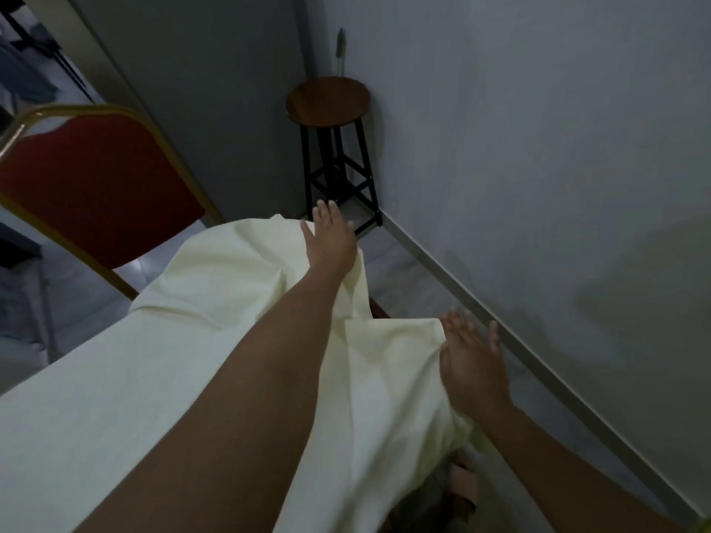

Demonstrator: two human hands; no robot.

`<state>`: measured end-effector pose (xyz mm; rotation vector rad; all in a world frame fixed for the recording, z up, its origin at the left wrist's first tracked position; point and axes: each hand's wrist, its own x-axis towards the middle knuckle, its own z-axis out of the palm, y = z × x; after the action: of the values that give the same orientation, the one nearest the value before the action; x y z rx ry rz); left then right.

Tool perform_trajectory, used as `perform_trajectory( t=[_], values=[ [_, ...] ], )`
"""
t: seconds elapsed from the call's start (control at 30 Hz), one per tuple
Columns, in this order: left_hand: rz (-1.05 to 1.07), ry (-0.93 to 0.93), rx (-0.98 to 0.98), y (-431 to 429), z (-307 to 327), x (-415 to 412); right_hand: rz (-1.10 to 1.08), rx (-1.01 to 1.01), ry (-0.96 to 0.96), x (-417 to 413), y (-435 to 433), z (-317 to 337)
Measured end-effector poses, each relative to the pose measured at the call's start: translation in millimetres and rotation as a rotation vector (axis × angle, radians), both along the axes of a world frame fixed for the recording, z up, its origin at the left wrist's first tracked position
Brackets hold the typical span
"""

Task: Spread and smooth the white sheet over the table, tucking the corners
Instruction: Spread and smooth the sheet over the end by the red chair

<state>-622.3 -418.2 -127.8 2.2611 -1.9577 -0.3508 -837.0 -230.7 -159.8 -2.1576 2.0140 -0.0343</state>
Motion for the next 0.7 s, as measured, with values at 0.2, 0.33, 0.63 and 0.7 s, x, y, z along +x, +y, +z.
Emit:
perform_trajectory(
  t=[0.2,0.33,0.63,0.7],
  values=[
    [0.105,-0.269,-0.045,45.0,-5.1,45.9,0.078,-0.199,-0.12,62.1,11.2,19.3],
    [0.261,-0.367,-0.048,65.2,-0.8,103.6,0.21,-0.071,-0.017,95.0,14.4,10.4],
    [0.13,-0.05,0.186,86.2,-29.9,110.4,0.303,-0.17,0.053,85.3,7.0,-5.8],
    [0.118,-0.082,0.205,79.9,-29.8,101.4,0.344,-0.266,0.026,77.8,1.8,-3.0]
  ],
)
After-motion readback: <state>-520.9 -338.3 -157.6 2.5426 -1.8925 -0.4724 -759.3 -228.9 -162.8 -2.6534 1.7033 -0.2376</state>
